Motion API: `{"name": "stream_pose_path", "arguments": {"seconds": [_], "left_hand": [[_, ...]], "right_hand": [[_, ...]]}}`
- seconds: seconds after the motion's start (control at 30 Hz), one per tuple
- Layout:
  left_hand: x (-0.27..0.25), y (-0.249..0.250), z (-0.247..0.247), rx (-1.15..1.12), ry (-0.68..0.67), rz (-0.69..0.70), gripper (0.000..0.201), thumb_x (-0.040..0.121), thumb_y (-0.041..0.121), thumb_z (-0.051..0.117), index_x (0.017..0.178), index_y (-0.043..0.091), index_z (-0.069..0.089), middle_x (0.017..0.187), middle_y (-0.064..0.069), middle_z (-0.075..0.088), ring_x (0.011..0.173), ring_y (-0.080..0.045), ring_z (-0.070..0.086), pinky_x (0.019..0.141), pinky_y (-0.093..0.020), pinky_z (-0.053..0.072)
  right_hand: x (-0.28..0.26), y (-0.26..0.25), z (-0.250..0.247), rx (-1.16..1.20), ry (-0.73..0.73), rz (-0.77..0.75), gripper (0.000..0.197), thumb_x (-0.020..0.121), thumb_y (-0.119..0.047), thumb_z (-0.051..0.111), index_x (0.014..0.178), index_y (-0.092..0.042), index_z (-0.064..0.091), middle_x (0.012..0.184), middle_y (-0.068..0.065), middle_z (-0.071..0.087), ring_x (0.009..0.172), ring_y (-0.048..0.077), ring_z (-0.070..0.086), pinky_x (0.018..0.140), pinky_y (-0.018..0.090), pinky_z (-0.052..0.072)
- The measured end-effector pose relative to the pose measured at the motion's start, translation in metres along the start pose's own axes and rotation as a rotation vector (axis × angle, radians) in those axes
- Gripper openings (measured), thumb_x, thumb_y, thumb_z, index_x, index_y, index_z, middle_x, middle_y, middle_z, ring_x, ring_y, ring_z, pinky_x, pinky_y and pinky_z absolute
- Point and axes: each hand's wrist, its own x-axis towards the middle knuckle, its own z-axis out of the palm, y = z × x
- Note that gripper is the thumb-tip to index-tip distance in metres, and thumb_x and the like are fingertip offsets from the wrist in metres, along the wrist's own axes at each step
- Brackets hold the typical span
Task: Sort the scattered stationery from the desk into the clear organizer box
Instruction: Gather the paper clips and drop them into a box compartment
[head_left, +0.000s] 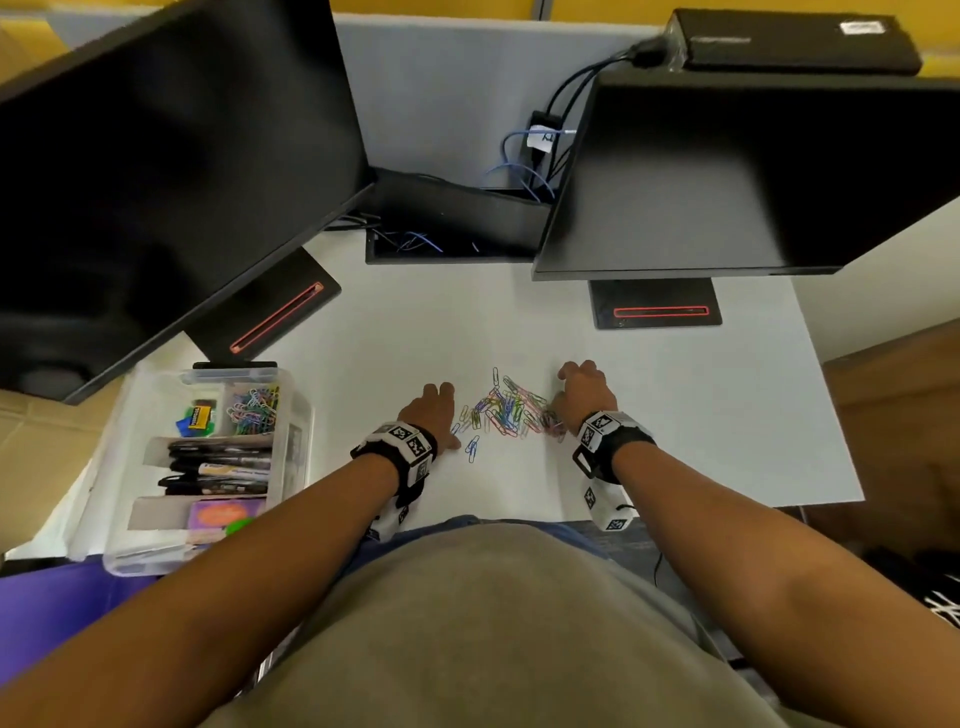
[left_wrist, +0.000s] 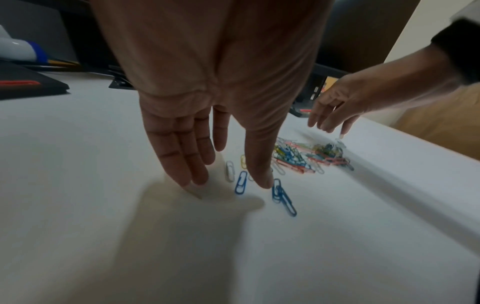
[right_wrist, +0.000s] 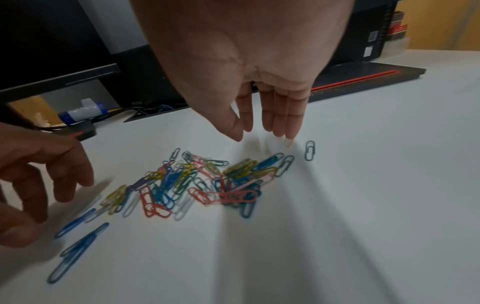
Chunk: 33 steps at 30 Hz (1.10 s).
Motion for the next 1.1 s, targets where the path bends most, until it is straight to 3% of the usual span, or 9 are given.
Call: {"name": "stream_pose_path", "arguments": {"seconds": [0.17, 0.27, 0.4, 0.6, 0.7, 0.8, 0.93, 1.1], "left_hand": [[0.01, 0.003, 0.01, 0.011, -0.022, -0.051, 0.088, 0.073, 0.029, 0.085, 0.136, 0.005, 0.028, 0.132, -0.016, 0.039, 0.116, -0.037, 0.054, 0.09, -0.042, 0.047], [0.015, 0.01, 0.012, 0.004, -0.029, -0.039, 0.082, 0.074, 0.023, 0.085, 0.133, 0.003, 0.031, 0.13, -0.017, 0.04, 0.112, -0.038, 0.056, 0.088, -0.043, 0.048], [0.021, 0.023, 0.015, 0.011, -0.016, 0.004, 0.068, 0.079, 0.014, 0.08, 0.128, 0.001, 0.036, 0.126, -0.019, 0.044, 0.108, -0.037, 0.059, 0.088, -0.041, 0.049], [0.033, 0.037, 0.014, -0.035, 0.036, 0.056, 0.038, 0.089, 0.004, 0.062, 0.122, 0.001, 0.042, 0.122, -0.019, 0.048, 0.103, -0.036, 0.059, 0.082, -0.039, 0.047], [0.038, 0.042, 0.012, -0.082, 0.034, 0.076, 0.041, 0.088, 0.011, 0.066, 0.121, 0.003, 0.043, 0.122, -0.017, 0.049, 0.102, -0.034, 0.058, 0.079, -0.037, 0.046], [0.041, 0.045, 0.011, -0.133, 0.02, 0.071, 0.059, 0.082, 0.028, 0.074, 0.125, 0.004, 0.041, 0.122, -0.014, 0.048, 0.103, -0.031, 0.057, 0.08, -0.036, 0.047], [0.046, 0.049, 0.014, -0.129, 0.047, 0.033, 0.08, 0.075, 0.045, 0.078, 0.131, 0.005, 0.037, 0.126, -0.012, 0.044, 0.112, -0.029, 0.052, 0.085, -0.038, 0.048], [0.052, 0.057, 0.018, -0.092, 0.122, 0.048, 0.074, 0.08, 0.048, 0.072, 0.13, 0.006, 0.038, 0.125, -0.012, 0.046, 0.114, -0.029, 0.051, 0.086, -0.039, 0.048]], "right_hand": [[0.007, 0.024, 0.001, 0.001, 0.01, 0.143, 0.044, 0.088, -0.01, 0.056, 0.129, -0.003, 0.043, 0.132, 0.017, 0.041, 0.122, 0.034, 0.044, 0.091, 0.042, 0.046], [0.01, 0.032, 0.004, 0.004, -0.03, 0.192, 0.042, 0.093, -0.012, 0.056, 0.129, 0.001, 0.041, 0.134, 0.019, 0.043, 0.122, 0.034, 0.05, 0.096, 0.039, 0.045], [0.015, 0.023, 0.007, 0.038, -0.086, 0.108, 0.038, 0.092, -0.01, 0.055, 0.126, 0.003, 0.045, 0.13, 0.021, 0.048, 0.118, 0.036, 0.054, 0.097, 0.039, 0.045], [0.018, 0.001, 0.011, 0.06, -0.137, -0.116, 0.024, 0.09, -0.006, 0.056, 0.113, -0.001, 0.055, 0.118, 0.017, 0.053, 0.106, 0.032, 0.057, 0.081, 0.031, 0.043], [0.022, -0.007, 0.011, 0.084, -0.179, -0.249, 0.023, 0.089, -0.005, 0.058, 0.112, -0.003, 0.059, 0.115, 0.016, 0.058, 0.103, 0.03, 0.059, 0.083, 0.032, 0.045], [0.024, -0.011, 0.007, 0.15, -0.22, -0.35, 0.03, 0.088, -0.007, 0.061, 0.119, -0.006, 0.059, 0.116, 0.014, 0.061, 0.106, 0.028, 0.059, 0.089, 0.032, 0.046], [0.026, -0.007, 0.006, 0.175, -0.163, -0.339, 0.035, 0.086, -0.017, 0.069, 0.118, -0.011, 0.056, 0.114, 0.009, 0.059, 0.1, 0.025, 0.059, 0.086, 0.035, 0.049], [0.025, -0.002, 0.009, 0.081, -0.227, -0.358, 0.054, 0.075, -0.028, 0.082, 0.116, -0.01, 0.052, 0.112, 0.008, 0.049, 0.096, 0.023, 0.052, 0.082, 0.037, 0.049]]}}
